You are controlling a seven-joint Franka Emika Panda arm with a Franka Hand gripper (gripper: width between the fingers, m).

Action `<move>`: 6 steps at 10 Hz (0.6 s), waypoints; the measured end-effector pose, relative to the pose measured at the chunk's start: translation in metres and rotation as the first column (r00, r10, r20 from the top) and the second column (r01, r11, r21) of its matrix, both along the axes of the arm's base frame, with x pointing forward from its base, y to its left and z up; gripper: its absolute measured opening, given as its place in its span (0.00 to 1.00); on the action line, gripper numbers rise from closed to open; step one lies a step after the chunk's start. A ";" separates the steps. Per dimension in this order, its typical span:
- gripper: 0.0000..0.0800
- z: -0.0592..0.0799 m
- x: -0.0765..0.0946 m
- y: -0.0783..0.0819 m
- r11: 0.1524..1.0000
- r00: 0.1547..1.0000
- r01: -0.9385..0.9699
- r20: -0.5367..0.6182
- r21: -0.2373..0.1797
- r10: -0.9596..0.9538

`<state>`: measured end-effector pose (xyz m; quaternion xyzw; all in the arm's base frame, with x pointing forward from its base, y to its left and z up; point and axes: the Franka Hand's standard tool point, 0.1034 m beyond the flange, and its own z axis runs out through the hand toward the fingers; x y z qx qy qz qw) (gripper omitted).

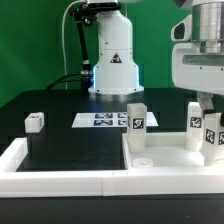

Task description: Assemble square table

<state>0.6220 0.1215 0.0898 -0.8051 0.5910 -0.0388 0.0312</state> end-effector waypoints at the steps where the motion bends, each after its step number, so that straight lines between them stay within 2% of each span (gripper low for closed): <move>1: 0.37 0.000 0.000 0.000 1.000 1.000 -0.022 0.000 -0.002 0.022; 3: 0.75 0.001 0.000 0.001 0.994 0.994 -0.108 0.001 -0.010 0.108; 4: 0.79 0.001 0.000 0.002 0.982 0.982 -0.187 0.001 -0.020 0.187; 6: 0.81 0.001 0.000 0.006 0.934 0.934 -0.356 0.001 -0.036 0.356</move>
Offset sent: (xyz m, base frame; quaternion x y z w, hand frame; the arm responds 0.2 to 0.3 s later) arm -0.0048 0.0094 0.0040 0.0125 -0.0175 -0.0658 0.9976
